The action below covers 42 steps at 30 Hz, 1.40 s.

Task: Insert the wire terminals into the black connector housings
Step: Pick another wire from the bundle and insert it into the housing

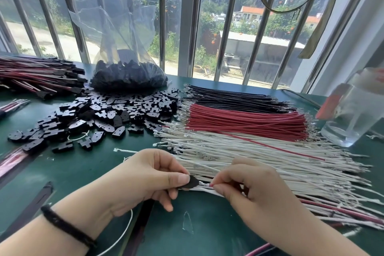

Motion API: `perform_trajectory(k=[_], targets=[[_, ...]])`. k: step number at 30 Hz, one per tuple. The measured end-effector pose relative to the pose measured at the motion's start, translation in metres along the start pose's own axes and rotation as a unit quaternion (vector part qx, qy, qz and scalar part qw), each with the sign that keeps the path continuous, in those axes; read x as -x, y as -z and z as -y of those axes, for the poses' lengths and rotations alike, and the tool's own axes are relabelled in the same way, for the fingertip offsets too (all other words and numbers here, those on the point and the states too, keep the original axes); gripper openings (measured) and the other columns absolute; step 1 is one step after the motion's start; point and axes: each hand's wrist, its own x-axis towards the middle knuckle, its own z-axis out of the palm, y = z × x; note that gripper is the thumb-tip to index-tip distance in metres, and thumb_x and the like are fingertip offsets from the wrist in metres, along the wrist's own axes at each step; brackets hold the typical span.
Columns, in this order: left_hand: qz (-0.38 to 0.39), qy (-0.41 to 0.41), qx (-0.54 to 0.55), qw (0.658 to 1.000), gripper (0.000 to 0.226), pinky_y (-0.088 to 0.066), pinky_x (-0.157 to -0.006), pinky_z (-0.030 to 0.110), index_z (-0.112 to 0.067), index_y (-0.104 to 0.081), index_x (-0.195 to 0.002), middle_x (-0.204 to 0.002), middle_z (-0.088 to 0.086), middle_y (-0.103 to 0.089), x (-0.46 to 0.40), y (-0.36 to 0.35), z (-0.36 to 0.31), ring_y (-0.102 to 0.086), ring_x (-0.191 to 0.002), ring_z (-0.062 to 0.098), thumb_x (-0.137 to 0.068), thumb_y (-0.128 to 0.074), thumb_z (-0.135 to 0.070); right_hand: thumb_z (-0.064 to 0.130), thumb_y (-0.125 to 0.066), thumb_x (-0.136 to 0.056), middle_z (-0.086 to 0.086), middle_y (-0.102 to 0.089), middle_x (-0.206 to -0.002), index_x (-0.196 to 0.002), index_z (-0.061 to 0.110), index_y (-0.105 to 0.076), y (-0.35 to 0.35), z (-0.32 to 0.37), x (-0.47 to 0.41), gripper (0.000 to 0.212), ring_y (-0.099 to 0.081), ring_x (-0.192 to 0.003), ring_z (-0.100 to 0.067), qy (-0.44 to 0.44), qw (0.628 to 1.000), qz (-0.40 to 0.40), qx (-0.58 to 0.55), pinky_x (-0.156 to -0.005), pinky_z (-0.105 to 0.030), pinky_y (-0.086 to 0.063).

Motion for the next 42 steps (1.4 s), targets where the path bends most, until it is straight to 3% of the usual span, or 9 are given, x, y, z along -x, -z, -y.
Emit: perform_trajectory(k=[8, 13, 19, 22, 26, 32, 42], targets=[[-0.030, -0.030, -0.029, 0.999, 0.006, -0.049, -0.041, 0.026, -0.010, -0.073, -0.067, -0.055, 0.008, -0.059, -0.002, -0.004, 0.001, -0.058, -0.048, 0.016, -0.061, -0.074, -0.011, 0.031, -0.055, -0.083, 0.024, -0.047, -0.074, -0.084, 0.032, -0.063, 0.003, -0.002, -0.001, 0.008, -0.048, -0.072, 0.004, 0.036, 0.996, 0.024, 0.073, -0.059, -0.014, -0.041], [-0.039, -0.032, -0.015, 0.999, 0.006, -0.049, -0.041, 0.026, -0.009, -0.073, -0.067, -0.062, 0.011, -0.062, -0.004, -0.005, 0.002, -0.060, -0.052, 0.017, -0.061, -0.074, -0.011, 0.026, -0.061, -0.086, 0.022, -0.054, -0.085, -0.085, 0.035, -0.063, 0.003, -0.006, -0.003, 0.009, -0.052, -0.082, 0.003, 0.010, 0.999, 0.012, 0.035, -0.067, -0.011, -0.040], [-0.060, -0.038, -0.008, 0.997, 0.011, -0.050, -0.041, 0.027, -0.004, -0.072, -0.069, -0.065, 0.014, -0.061, -0.003, -0.001, 0.002, -0.058, -0.051, 0.016, -0.063, -0.080, -0.009, 0.028, -0.058, -0.088, 0.022, -0.051, -0.077, -0.085, 0.035, -0.062, 0.009, -0.007, 0.001, 0.008, -0.052, -0.075, -0.001, 0.007, 0.996, -0.003, 0.093, -0.062, -0.017, -0.045], [-0.063, -0.042, -0.008, 0.997, 0.008, -0.050, -0.042, 0.028, -0.005, -0.072, -0.068, -0.062, 0.013, -0.060, -0.002, 0.002, 0.001, -0.058, -0.050, 0.016, -0.062, -0.077, -0.009, 0.025, -0.058, -0.089, 0.025, -0.052, -0.077, -0.085, 0.034, -0.065, 0.016, -0.011, 0.001, 0.012, -0.052, -0.079, 0.003, -0.006, 0.997, -0.017, 0.082, -0.064, -0.011, -0.041], [-0.045, -0.038, -0.018, 0.998, 0.007, -0.052, -0.044, 0.028, -0.012, -0.074, -0.065, -0.059, 0.007, -0.063, -0.001, -0.004, 0.001, -0.063, -0.052, 0.018, -0.059, -0.074, -0.009, 0.031, -0.054, -0.089, 0.029, -0.054, -0.085, -0.084, 0.036, -0.061, 0.011, -0.005, -0.001, 0.010, -0.051, -0.084, 0.008, 0.004, 0.999, 0.010, 0.041, -0.072, -0.008, -0.038], [-0.046, -0.039, -0.023, 0.998, 0.011, -0.053, -0.045, 0.027, -0.012, -0.074, -0.067, -0.058, 0.009, -0.065, -0.001, -0.004, 0.001, -0.066, -0.054, 0.020, -0.057, -0.076, -0.007, 0.042, -0.042, -0.086, 0.030, -0.052, -0.092, -0.089, 0.035, -0.059, 0.006, -0.005, -0.001, 0.018, -0.049, -0.087, 0.007, 0.008, 0.998, 0.050, 0.039, -0.071, -0.009, -0.038], [-0.042, -0.037, -0.007, 0.998, 0.008, -0.053, -0.044, 0.028, -0.011, -0.073, -0.063, -0.057, 0.008, -0.062, 0.000, -0.005, -0.001, -0.064, -0.051, 0.020, -0.057, -0.074, -0.006, 0.022, -0.057, -0.092, 0.029, -0.058, -0.088, -0.086, 0.030, -0.068, 0.012, -0.005, -0.003, 0.015, -0.054, -0.085, 0.004, -0.015, 0.997, 0.074, -0.016, -0.074, -0.007, -0.039]])
